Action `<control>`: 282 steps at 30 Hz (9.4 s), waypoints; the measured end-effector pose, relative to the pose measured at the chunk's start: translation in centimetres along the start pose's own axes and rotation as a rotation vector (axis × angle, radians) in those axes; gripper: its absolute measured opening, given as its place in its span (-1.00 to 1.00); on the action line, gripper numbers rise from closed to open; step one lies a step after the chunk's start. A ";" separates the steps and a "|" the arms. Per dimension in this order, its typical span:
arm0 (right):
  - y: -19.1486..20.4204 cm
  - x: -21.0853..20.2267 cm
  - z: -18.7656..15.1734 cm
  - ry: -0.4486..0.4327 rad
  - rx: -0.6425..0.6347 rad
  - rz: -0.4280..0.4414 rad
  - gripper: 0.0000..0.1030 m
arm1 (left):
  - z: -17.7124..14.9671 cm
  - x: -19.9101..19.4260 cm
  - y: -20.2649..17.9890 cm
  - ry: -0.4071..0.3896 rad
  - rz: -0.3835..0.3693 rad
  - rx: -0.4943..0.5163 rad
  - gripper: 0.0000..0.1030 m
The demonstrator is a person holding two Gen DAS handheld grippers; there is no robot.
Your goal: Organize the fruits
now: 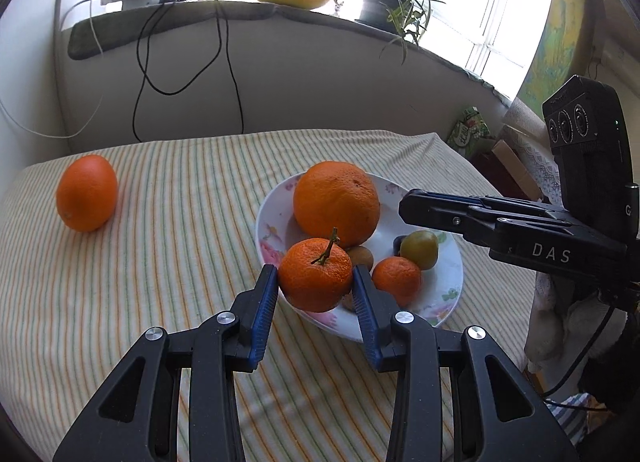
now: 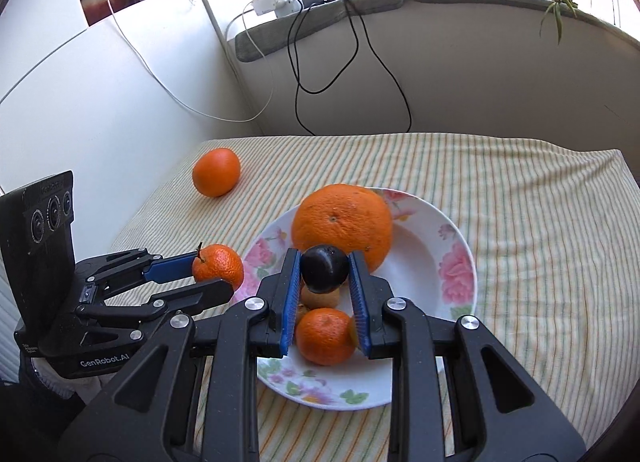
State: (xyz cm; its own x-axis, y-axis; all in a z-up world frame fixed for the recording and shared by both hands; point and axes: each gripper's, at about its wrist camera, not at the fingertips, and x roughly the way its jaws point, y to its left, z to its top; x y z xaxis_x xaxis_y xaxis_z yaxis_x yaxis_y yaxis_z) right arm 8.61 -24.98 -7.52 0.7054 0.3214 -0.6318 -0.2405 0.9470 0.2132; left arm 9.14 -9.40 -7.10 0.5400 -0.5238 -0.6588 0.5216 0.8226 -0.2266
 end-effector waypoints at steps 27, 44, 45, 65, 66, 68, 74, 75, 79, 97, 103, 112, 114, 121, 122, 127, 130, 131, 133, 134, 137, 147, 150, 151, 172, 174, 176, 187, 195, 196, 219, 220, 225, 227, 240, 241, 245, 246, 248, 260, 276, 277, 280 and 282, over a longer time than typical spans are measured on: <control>-2.7 -0.9 0.0 -0.012 0.048 -0.055 0.28 | 1.1 0.1 -1.5 -0.021 -0.003 0.053 0.01; -2.5 -0.6 1.5 -0.031 0.073 -0.027 0.36 | 1.2 -0.8 0.0 -0.044 0.037 0.032 0.26; -2.5 -0.6 1.6 -0.034 0.073 -0.025 0.36 | 1.2 -0.8 0.1 -0.044 0.041 0.031 0.27; 0.9 0.7 5.2 -0.038 0.012 0.029 0.87 | 1.2 -2.5 4.7 -0.084 0.141 -0.053 0.51; 1.1 0.9 5.4 -0.030 0.012 0.032 0.87 | 1.2 -2.6 5.1 -0.085 0.148 -0.058 0.51; 1.6 1.3 5.8 -0.008 0.011 0.041 0.87 | 1.2 -2.9 5.9 -0.087 0.165 -0.071 0.55; 3.2 2.6 7.0 0.021 -0.004 0.083 0.88 | 1.0 -3.6 8.4 -0.095 0.210 -0.107 0.56; 3.5 2.8 7.1 0.024 -0.009 0.088 0.88 | 1.0 -3.7 8.8 -0.096 0.216 -0.113 0.56; 4.8 3.6 7.8 0.032 -0.034 0.109 0.88 | 1.0 -4.0 10.6 -0.101 0.232 -0.144 0.56; 9.7 10.0 10.7 0.134 -0.019 0.217 0.88 | 1.7 -2.6 16.6 -0.099 0.239 -0.221 0.56; 10.3 13.3 11.5 0.200 0.044 0.229 0.88 | 2.2 -1.7 17.9 -0.099 0.217 -0.239 0.55; 10.4 17.3 11.4 0.298 0.138 0.255 0.75 | 2.5 0.1 19.4 -0.084 0.176 -0.262 0.56; 10.2 18.2 11.4 0.319 0.168 0.262 0.67 | 2.5 0.2 19.7 -0.087 0.164 -0.278 0.56; 9.8 20.3 11.1 0.376 0.241 0.286 0.61 | 2.7 1.1 20.3 -0.074 0.140 -0.282 0.55; 9.9 20.7 11.2 0.380 0.242 0.283 0.60 | 2.7 1.2 20.4 -0.071 0.136 -0.282 0.55; 10.2 22.1 11.3 0.399 0.246 0.283 0.49 | 3.0 1.8 20.6 -0.066 0.124 -0.287 0.55; 10.8 22.8 11.4 0.402 0.232 0.272 0.43 | 3.1 2.0 20.6 -0.059 0.117 -0.280 0.52; 10.9 22.9 11.4 0.404 0.231 0.270 0.37 | 3.1 2.1 20.6 -0.057 0.116 -0.277 0.52; 11.3 23.3 11.4 0.407 0.228 0.270 0.32 | 3.2 2.2 20.6 -0.052 0.117 -0.275 0.51; 11.5 23.4 11.4 0.406 0.224 0.266 0.32 | 3.2 2.3 20.6 -0.050 0.115 -0.276 0.44; 11.8 24.3 11.6 0.400 0.215 0.261 0.32 | 3.2 2.4 20.6 -0.046 0.110 -0.274 0.33; 12.9 25.5 11.2 0.385 0.194 0.256 0.31 | 3.1 2.6 19.9 -0.048 0.134 -0.247 0.23; 12.9 24.9 10.9 0.376 0.184 0.256 0.30 | 2.9 2.3 19.9 -0.052 0.135 -0.252 0.23; 13.1 24.9 10.9 0.375 0.179 0.256 0.30 | 2.9 2.2 19.8 -0.056 0.136 -0.255 0.23; 15.0 19.2 8.1 0.333 0.106 0.306 0.30 | 1.7 -2.2 15.9 -0.123 0.189 -0.218 0.23; 14.9 18.0 7.9 0.313 0.103 0.310 0.30 | 1.6 -2.7 15.0 -0.137 0.190 -0.208 0.23; 14.7 16.3 7.4 0.290 0.100 0.311 0.30 | 1.4 -3.3 14.0 -0.147 0.187 -0.197 0.23; 11.8 10.0 5.3 0.209 0.105 0.299 0.30 | 1.6 -4.1 8.3 -0.177 0.166 -0.135 0.23; 8.5 5.7 4.9 0.147 0.130 0.271 0.30 | 2.1 -4.0 3.7 -0.190 0.121 -0.076 0.23; 7.9 5.2 4.8 0.143 0.136 0.267 0.30 | 2.2 -3.7 3.2 -0.188 0.113 -0.071 0.23; -1.6 -2.9 2.5 0.087 0.246 0.168 0.30 | 3.3 -0.3 -5.4 -0.133 -0.032 0.056 0.23; -2.0 -3.0 2.4 0.085 0.252 0.164 0.30 | 3.4 -0.1 -5.6 -0.129 -0.036 0.061 0.23; -3.7 -3.1 2.1 0.088 0.283 0.164 0.30 | 3.4 0.9 -6.3 -0.104 -0.036 0.081 0.23; -4.3 -2.8 1.9 0.099 0.301 0.172 0.30 | 3.3 1.2 -6.4 -0.091 -0.033 0.082 0.23; -5.0 -2.1 1.8 0.105 0.271 0.141 0.30 | 3.3 0.4 -5.9 -0.109 0.036 0.093 0.38; -5.1 -2.1 1.8 0.103 0.273 0.141 0.30 | 3.3 0.2 -5.8 -0.113 0.038 0.093 0.38; -5.0 -2.2 1.7 0.099 0.268 0.140 0.30 | 3.1 -0.1 -5.5 -0.115 0.042 0.098 0.38; -4.9 -2.2 1.6 0.098 0.266 0.139 0.30 | 2.9 -0.2 -5.5 -0.115 0.042 0.097 0.38; -4.7 -2.3 1.5 0.098 0.253 0.133 0.30 | 2.7 -0.4 -5.4 -0.115 0.042 0.097 0.38; -3.6 -3.0 0.9 0.068 0.195 0.100 0.48 | 2.0 -1.5 -4.7 -0.120 0.049 0.082 0.49; -4.1 -5.5 -1.2 -0.047 0.055 -0.074 0.68 | 0.7 -2.3 -3.7 -0.113 0.116 0.050 0.56; -4.0 -5.8 -1.4 -0.058 0.048 -0.083 0.68 | 0.6 -2.4 -3.7 -0.114 0.124 0.047 0.56; -3.8 -6.6 -2.0 -0.092 0.024 -0.122 0.69 | 0.1 -3.0 -3.7 -0.122 0.146 0.035 0.56; -3.6 -7.0 -2.5 -0.110 0.011 -0.142 0.79 | -0.2 -3.3 -3.6 -0.124 0.160 0.029 0.56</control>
State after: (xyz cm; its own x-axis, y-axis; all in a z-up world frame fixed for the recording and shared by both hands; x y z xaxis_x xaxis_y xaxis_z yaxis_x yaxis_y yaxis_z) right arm 2.90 -30.66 -5.72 0.8008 0.1819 -0.5706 -0.1261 0.9826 0.1363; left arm 5.30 -10.59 -4.25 0.6936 -0.4120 -0.5908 0.4405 0.8916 -0.1047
